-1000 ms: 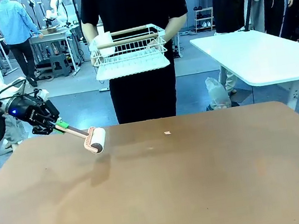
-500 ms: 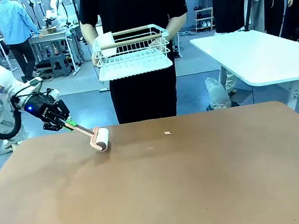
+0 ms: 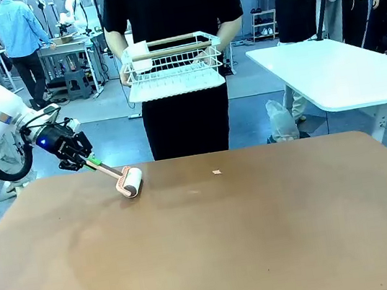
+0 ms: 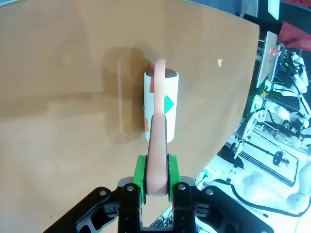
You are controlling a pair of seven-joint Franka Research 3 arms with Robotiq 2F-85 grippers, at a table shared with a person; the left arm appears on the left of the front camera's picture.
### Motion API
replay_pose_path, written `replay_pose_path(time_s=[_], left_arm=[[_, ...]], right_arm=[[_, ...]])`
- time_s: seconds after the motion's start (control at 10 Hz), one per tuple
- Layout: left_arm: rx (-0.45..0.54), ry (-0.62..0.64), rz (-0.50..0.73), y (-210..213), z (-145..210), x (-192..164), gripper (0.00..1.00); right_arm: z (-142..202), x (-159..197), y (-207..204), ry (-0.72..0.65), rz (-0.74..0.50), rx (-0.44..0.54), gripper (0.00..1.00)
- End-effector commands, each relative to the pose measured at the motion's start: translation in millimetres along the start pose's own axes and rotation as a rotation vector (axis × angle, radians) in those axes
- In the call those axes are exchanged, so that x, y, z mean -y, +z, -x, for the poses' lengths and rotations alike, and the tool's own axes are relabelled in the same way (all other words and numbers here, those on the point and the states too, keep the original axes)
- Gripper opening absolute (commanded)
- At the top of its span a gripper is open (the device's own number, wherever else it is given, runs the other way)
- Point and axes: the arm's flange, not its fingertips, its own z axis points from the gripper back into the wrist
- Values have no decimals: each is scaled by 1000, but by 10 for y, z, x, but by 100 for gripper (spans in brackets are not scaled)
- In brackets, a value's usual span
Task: Clean the table.
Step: Clean the table with the Lint Roller when the human lifts the Dish drying rack.
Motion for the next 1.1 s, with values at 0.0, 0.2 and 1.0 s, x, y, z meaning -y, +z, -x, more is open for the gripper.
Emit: replay_pose_path(time_s=[0.0, 0.2, 1.0], left_arm=[[-20, 41, -27, -103, -100, -13, 22], [-9, 83, 6, -261, -57, 101, 22], [131, 60, 4, -1075, 315, 623, 22]], right_arm=[[-1, -33, 10, 10, -3, 2, 100], [-1, -33, 10, 10, -3, 2, 100], [-1, -33, 10, 10, -3, 2, 100]])
